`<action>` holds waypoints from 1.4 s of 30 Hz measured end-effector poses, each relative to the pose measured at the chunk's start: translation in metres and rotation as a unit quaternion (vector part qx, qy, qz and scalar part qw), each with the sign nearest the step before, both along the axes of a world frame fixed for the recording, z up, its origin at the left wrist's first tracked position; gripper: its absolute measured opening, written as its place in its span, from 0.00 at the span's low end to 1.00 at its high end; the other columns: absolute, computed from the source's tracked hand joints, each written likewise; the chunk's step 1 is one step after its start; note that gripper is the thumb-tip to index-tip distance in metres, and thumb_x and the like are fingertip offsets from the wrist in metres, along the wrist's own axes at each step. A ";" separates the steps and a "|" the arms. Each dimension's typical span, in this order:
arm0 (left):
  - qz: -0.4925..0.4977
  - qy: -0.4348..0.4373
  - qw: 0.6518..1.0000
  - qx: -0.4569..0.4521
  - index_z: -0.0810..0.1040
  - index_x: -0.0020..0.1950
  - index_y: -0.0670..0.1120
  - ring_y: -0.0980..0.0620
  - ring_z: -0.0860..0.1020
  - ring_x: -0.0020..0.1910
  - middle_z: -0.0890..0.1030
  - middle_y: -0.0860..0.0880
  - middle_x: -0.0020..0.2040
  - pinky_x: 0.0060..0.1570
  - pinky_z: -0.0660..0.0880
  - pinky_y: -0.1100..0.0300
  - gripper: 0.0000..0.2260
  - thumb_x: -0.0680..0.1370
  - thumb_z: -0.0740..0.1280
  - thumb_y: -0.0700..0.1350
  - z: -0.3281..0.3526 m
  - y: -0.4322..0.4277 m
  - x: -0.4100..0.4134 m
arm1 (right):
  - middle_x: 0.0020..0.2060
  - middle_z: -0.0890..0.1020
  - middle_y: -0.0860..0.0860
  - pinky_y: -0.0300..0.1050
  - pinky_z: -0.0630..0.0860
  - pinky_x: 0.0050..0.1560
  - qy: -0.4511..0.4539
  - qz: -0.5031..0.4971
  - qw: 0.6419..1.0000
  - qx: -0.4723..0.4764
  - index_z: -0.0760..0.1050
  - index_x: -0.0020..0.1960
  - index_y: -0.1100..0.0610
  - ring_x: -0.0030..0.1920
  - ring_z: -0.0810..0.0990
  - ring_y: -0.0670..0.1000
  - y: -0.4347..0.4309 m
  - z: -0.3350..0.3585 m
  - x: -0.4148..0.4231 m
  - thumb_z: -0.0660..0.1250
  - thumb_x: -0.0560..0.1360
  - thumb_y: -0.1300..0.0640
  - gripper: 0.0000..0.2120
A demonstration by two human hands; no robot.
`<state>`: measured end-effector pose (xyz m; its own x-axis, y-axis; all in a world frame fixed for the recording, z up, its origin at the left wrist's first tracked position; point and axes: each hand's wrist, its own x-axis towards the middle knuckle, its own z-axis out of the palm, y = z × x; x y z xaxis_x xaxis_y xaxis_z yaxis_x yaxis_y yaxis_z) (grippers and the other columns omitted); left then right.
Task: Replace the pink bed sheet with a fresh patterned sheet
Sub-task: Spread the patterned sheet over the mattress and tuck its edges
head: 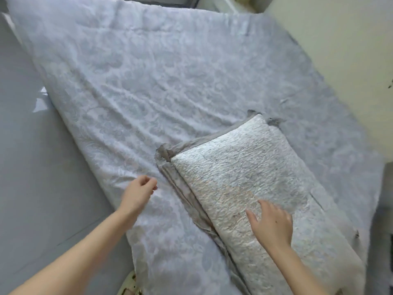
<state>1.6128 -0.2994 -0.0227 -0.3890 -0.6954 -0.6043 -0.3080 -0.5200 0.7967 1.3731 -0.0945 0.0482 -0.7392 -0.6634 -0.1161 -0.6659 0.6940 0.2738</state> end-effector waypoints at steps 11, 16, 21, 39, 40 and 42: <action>-0.282 -0.203 0.884 -0.313 0.71 0.68 0.42 0.47 0.72 0.65 0.74 0.46 0.66 0.61 0.68 0.54 0.23 0.80 0.59 0.56 -0.004 -0.045 -0.199 | 0.75 0.59 0.53 0.49 0.56 0.73 -0.063 -0.154 0.986 0.024 0.49 0.77 0.57 0.74 0.58 0.53 0.037 -0.011 -0.118 0.51 0.71 0.27 0.46; -0.347 -0.260 0.852 -0.294 0.71 0.56 0.43 0.47 0.76 0.49 0.79 0.46 0.51 0.42 0.71 0.54 0.27 0.76 0.56 0.67 -0.047 -0.066 -0.263 | 0.76 0.51 0.59 0.53 0.54 0.75 -0.120 -0.195 0.973 0.012 0.43 0.77 0.60 0.75 0.51 0.58 0.004 -0.058 -0.148 0.52 0.61 0.19 0.60; -0.236 -0.232 0.885 -0.327 0.67 0.44 0.45 0.48 0.73 0.38 0.72 0.51 0.35 0.35 0.63 0.55 0.20 0.78 0.56 0.62 -0.047 -0.048 -0.285 | 0.46 0.79 0.64 0.50 0.75 0.46 -0.014 -0.130 0.990 0.047 0.74 0.54 0.71 0.47 0.77 0.60 -0.009 -0.080 -0.152 0.66 0.56 0.24 0.52; -0.122 -0.140 0.884 -0.428 0.61 0.34 0.48 0.48 0.70 0.34 0.69 0.51 0.32 0.35 0.60 0.54 0.19 0.80 0.57 0.57 0.107 -0.183 -0.243 | 0.23 0.68 0.55 0.35 0.52 0.27 0.035 0.000 0.937 -0.348 0.65 0.27 0.60 0.25 0.65 0.53 -0.134 0.005 -0.118 0.61 0.69 0.64 0.12; -0.110 -0.148 0.882 -0.433 0.62 0.34 0.47 0.45 0.73 0.38 0.71 0.50 0.33 0.36 0.61 0.54 0.19 0.80 0.58 0.56 0.112 -0.214 -0.231 | 0.23 0.67 0.53 0.33 0.50 0.28 0.031 0.009 0.928 -0.371 0.63 0.28 0.58 0.26 0.63 0.52 -0.166 0.013 -0.108 0.62 0.68 0.65 0.12; -0.081 -0.161 0.876 -0.447 0.66 0.37 0.46 0.41 0.75 0.43 0.76 0.44 0.38 0.39 0.64 0.52 0.17 0.80 0.58 0.55 0.120 -0.283 -0.204 | 0.23 0.66 0.53 0.35 0.51 0.27 0.014 0.034 0.915 -0.403 0.62 0.29 0.55 0.24 0.65 0.53 -0.236 0.020 -0.088 0.63 0.66 0.67 0.13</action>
